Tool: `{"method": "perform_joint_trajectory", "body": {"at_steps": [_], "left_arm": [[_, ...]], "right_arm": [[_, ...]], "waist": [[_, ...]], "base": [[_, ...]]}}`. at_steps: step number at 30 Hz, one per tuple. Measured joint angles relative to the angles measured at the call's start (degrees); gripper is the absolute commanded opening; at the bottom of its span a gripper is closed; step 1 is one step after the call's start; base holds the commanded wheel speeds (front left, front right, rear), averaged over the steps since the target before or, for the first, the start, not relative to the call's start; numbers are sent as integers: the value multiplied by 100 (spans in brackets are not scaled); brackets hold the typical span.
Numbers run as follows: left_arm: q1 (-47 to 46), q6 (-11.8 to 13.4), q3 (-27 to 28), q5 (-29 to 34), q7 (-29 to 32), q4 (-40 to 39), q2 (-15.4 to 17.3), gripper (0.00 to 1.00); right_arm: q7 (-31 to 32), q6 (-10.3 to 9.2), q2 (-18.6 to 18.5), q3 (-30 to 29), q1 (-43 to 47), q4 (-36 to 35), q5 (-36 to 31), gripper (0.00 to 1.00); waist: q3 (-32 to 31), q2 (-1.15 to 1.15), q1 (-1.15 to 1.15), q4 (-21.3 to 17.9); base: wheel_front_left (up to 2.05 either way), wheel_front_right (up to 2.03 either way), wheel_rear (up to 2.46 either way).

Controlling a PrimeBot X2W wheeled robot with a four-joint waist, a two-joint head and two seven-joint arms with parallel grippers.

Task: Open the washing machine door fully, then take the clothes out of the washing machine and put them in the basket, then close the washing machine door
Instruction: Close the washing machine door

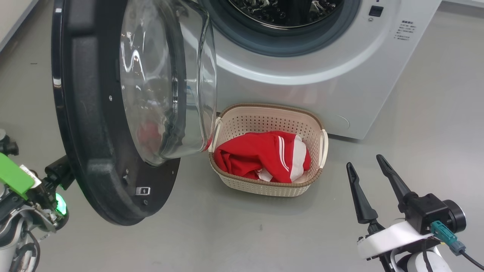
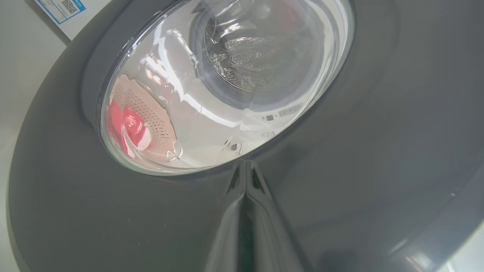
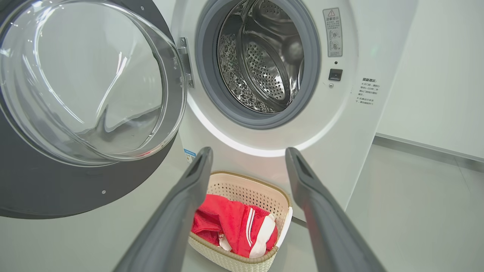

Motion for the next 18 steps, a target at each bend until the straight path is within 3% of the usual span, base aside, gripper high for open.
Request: {"method": "perform_joint_trajectory", "body": {"at_steps": [18], "left_arm": [[96,3,-81,1,49,-314,-47,0]], "right_arm": [[-114,4,151,54,-176,112,49,100]], "waist": [[151,0,0,-895]], "base": [[0,0,0]]}}
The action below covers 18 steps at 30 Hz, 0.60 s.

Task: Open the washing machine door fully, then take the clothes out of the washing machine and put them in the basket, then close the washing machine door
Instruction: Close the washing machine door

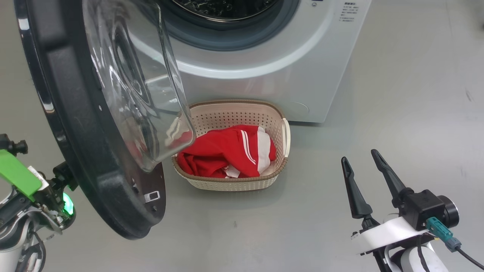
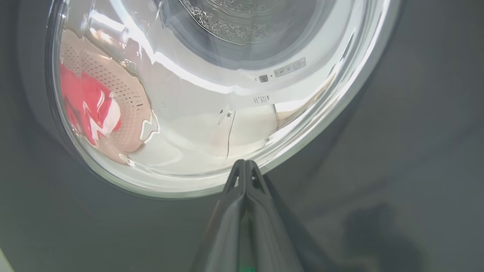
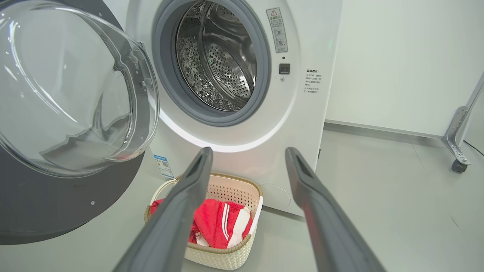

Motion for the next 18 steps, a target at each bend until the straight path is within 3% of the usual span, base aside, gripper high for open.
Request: {"method": "perform_joint_trajectory", "body": {"at_steps": [18], "left_arm": [[-104,83,30,58,-183,-130,-55,0]], "right_arm": [[-141,31,110,38,-146,201,91,100]], "waist": [[180,0,0,-1088]], "base": [[0,0,0]]}}
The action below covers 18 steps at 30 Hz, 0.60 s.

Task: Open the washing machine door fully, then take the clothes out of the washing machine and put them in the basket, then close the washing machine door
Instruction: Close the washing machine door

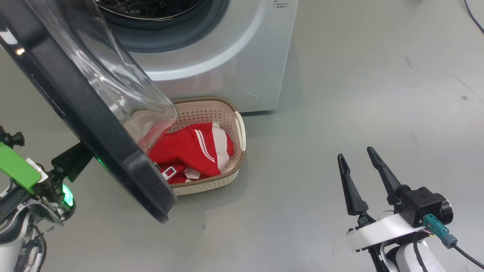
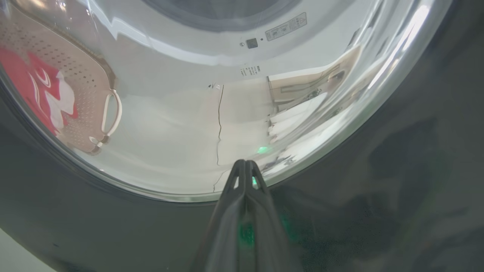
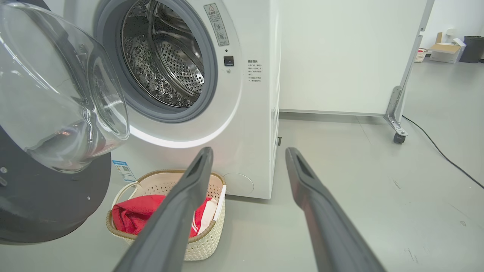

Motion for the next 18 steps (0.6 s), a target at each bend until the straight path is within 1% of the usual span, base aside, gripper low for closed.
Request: {"method": "perform_joint_trajectory", "body": {"at_steps": [7,8,18], "left_arm": [[-148,55,24,2,-94,-30,-40,0],[-174,98,40,2,-110,-29,-46,0],[-579,229,240,53,-413,-25,-51,0]], "right_arm": [[-52,2,30,12,-78,32,19,100],[-53,2,32,13,-79,34,21,100],[-108,2,123,21,-205,66,110,100]], "waist": [[78,0,0,-396],[94,0,0,-448],[307,0,0,-918]], "base": [[0,0,0],[0,0,0],[0,0,0]]}}
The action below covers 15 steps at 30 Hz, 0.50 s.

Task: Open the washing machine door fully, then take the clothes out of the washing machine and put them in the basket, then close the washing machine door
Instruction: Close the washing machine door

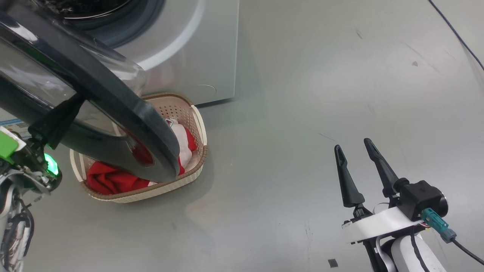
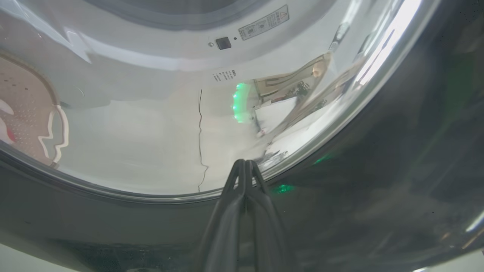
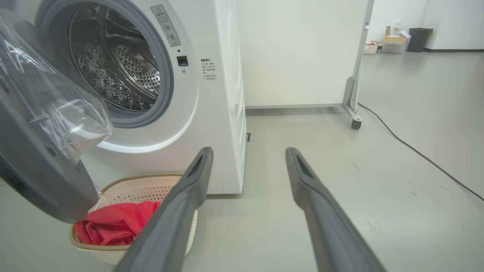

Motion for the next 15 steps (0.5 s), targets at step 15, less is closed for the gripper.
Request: {"method": "perform_joint_trajectory", "body": {"at_steps": [15], "left_arm": [[-741,181,296,274,-517,144,24,0]], "right_arm": [[-51,18,59,41,-202,79,189,100]], "waist": [[378,0,0,-664]], "base": [[0,0,0]]}}
